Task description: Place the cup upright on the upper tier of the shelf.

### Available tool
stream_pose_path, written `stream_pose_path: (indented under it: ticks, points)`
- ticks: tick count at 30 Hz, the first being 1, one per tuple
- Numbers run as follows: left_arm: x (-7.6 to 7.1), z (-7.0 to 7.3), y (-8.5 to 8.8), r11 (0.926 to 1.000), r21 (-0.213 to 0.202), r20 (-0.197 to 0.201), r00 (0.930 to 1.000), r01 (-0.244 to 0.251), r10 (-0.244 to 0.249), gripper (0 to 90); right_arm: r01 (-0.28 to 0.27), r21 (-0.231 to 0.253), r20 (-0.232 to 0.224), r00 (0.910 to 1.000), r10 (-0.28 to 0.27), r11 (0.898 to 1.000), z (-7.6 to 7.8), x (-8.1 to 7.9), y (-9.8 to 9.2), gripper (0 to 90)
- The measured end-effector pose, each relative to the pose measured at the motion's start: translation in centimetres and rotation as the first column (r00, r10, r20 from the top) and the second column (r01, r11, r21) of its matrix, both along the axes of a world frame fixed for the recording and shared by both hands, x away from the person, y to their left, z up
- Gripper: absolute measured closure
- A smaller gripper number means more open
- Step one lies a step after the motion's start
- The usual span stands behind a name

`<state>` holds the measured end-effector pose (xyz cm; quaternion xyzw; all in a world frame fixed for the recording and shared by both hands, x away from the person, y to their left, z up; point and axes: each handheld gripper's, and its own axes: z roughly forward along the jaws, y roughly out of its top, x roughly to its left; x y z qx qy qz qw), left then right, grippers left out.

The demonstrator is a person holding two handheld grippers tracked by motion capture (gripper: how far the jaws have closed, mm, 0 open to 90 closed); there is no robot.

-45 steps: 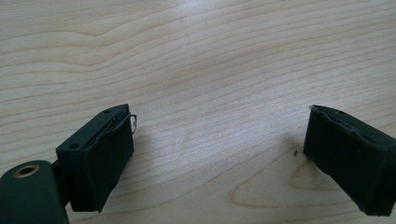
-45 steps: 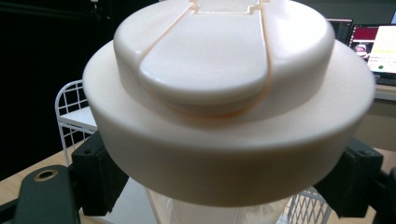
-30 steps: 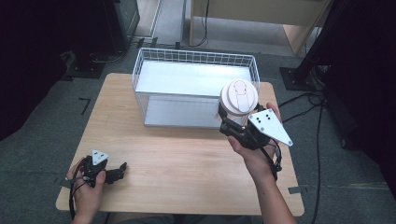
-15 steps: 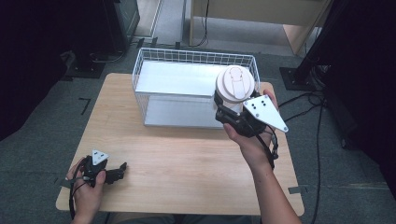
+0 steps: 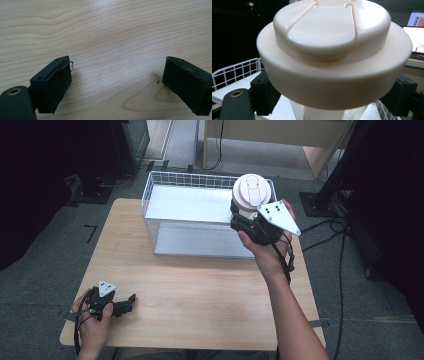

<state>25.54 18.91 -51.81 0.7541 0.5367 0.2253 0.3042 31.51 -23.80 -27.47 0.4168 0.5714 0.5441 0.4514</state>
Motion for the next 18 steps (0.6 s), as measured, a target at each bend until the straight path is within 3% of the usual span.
stream_pose_path:
  ticks: [12, 18]
  points:
    - [0.0, 0.0, 0.0, 1.0, 0.0, 0.0, 1.0, 0.0, 0.0, 8.8, 0.041, -0.012, -0.062, 0.9972, -0.042, 0.999, -0.4, 4.2, 0.0, 16.0]
    - [0.0, 0.0, 0.0, 1.0, -0.001, 0.0, 1.0, 0.0, 0.0, 8.7, 0.046, -0.012, -0.084, 0.9954, -0.047, 0.999, -0.4, 5.5, 0.1, 16.0]
